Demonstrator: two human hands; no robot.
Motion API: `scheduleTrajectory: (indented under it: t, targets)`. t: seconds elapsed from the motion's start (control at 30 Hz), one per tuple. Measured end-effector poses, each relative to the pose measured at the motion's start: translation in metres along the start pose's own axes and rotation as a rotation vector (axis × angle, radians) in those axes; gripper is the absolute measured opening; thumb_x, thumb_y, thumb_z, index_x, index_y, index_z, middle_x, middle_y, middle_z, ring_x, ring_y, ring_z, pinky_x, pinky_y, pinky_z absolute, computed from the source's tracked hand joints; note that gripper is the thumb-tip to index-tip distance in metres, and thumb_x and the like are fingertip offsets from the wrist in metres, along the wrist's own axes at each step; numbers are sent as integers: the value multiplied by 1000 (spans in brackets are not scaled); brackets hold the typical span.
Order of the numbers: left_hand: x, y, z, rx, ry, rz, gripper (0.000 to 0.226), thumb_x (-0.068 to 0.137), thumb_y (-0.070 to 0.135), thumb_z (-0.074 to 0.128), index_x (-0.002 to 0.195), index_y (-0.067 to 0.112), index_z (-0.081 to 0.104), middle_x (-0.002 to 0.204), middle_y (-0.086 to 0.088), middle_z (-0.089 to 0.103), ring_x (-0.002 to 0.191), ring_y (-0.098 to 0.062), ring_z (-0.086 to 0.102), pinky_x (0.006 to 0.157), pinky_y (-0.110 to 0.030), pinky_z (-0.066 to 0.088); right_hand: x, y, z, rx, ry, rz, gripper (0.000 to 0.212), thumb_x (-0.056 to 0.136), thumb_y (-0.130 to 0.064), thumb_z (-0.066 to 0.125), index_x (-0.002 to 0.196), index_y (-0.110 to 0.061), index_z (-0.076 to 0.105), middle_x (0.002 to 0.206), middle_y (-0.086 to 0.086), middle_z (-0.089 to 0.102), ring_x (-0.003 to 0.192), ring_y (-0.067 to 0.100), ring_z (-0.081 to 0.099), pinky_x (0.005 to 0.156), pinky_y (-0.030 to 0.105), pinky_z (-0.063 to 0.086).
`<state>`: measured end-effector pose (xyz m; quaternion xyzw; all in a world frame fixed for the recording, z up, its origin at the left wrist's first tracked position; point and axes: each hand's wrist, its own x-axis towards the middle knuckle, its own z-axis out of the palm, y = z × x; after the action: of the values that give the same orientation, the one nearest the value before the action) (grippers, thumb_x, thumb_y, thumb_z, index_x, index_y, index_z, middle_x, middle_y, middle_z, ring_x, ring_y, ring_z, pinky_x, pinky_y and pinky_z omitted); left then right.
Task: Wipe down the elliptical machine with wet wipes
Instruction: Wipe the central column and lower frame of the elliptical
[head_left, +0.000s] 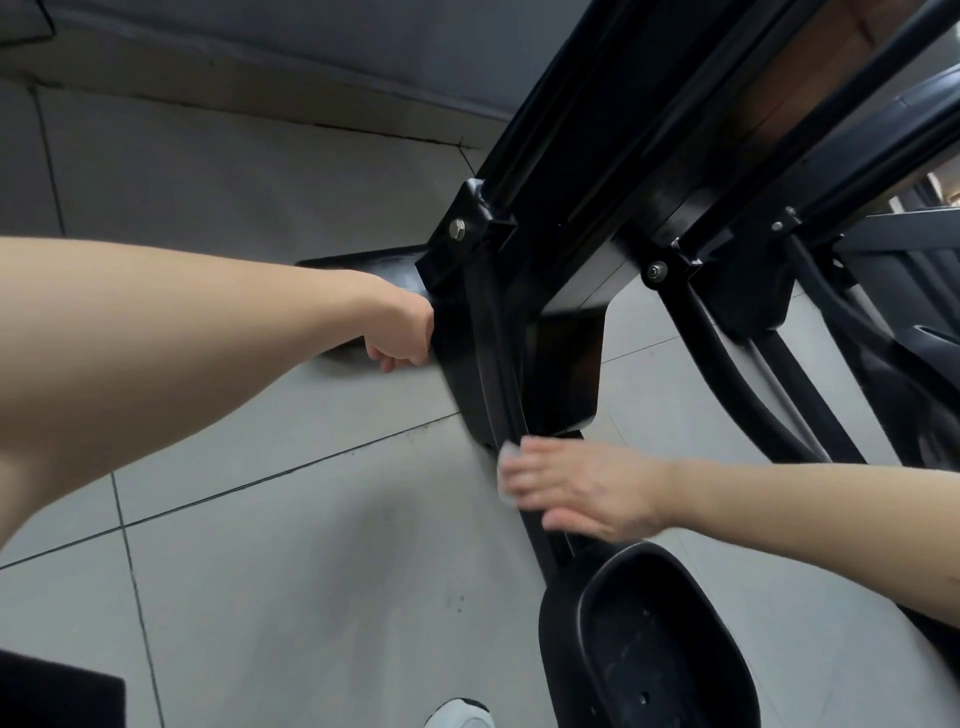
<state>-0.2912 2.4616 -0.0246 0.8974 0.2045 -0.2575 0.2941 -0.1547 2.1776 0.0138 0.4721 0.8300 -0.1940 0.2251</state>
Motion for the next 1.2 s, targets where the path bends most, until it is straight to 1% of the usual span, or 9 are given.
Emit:
scheduleTrajectory:
  t: [0.2, 0.33, 0.5, 0.6, 0.7, 0.8, 0.9, 1.13, 1.2]
  targets:
    - [1, -3, -2, 26, 0, 1, 21, 94, 19, 50, 93, 7, 68, 76, -3, 74, 60, -21, 59, 53, -25, 45, 25, 8, -9, -218, -173, -183, 53, 111, -37, 24, 108, -23, 74, 114, -10, 70, 132, 16, 50, 128, 46, 0]
    - [2, 0, 0, 42, -2, -9, 26, 95, 19, 51, 100, 4, 71, 83, -5, 78, 63, -21, 60, 54, -24, 46, 70, 37, -35, -466, 17, 77, 54, 108, -42, 30, 102, -16, 76, 105, -1, 71, 131, 27, 51, 128, 49, 0]
    - [0, 1, 1, 55, -4, -8, 29, 95, 17, 49, 104, 3, 72, 79, -3, 75, 61, -20, 60, 52, -23, 45, 48, 7, 1, -249, -115, -122, 57, 109, -43, 33, 83, -15, 75, 84, -2, 71, 102, 21, 65, 127, 47, 11]
    - [0, 1, 0, 61, -10, -11, 29, 94, 17, 49, 106, 4, 73, 84, -4, 77, 59, -18, 60, 50, -22, 45, 20, -10, 16, -15, -215, -211, 51, 111, -40, 31, 91, -17, 73, 91, -5, 70, 110, 18, 61, 127, 45, 10]
    - [4, 1, 1, 63, -8, -19, 30, 96, 17, 49, 110, 6, 72, 86, -5, 78, 58, -17, 60, 50, -21, 45, 8, -4, 9, -84, -220, -212, 51, 112, -40, 26, 122, -19, 70, 129, -3, 67, 143, 19, 41, 128, 44, 3]
    - [9, 2, 1, 53, -7, -19, 30, 96, 17, 49, 110, 5, 72, 85, -5, 77, 55, -17, 59, 49, -21, 45, -8, 6, -2, -167, -107, 16, 60, 111, -45, 26, 160, -12, 32, 169, 8, 21, 159, 22, 0, 128, 42, -5]
    - [12, 1, 0, 63, -4, -17, 29, 95, 16, 49, 106, 4, 72, 89, -6, 79, 51, -15, 56, 45, -17, 42, -1, 4, -3, -104, 23, 283, 69, 111, -44, 26, 163, -7, 2, 171, 11, -11, 156, 25, -22, 129, 41, -5]
    - [22, 1, 2, 52, -19, 9, 23, 94, 15, 50, 94, 5, 70, 76, -6, 74, 53, -18, 60, 51, -23, 47, 87, 0, -38, 564, 508, 737, 82, 108, -19, 45, 160, -5, -17, 168, 6, -26, 155, 16, -23, 127, 28, -2]
    - [22, 2, 4, 31, -29, 7, 25, 94, 14, 49, 100, 2, 70, 79, -8, 74, 54, -19, 60, 51, -23, 47, 85, -20, -35, 688, 531, 836, 83, 106, -19, 45, 160, -10, -18, 171, 5, -12, 158, 19, -2, 121, 22, 13]
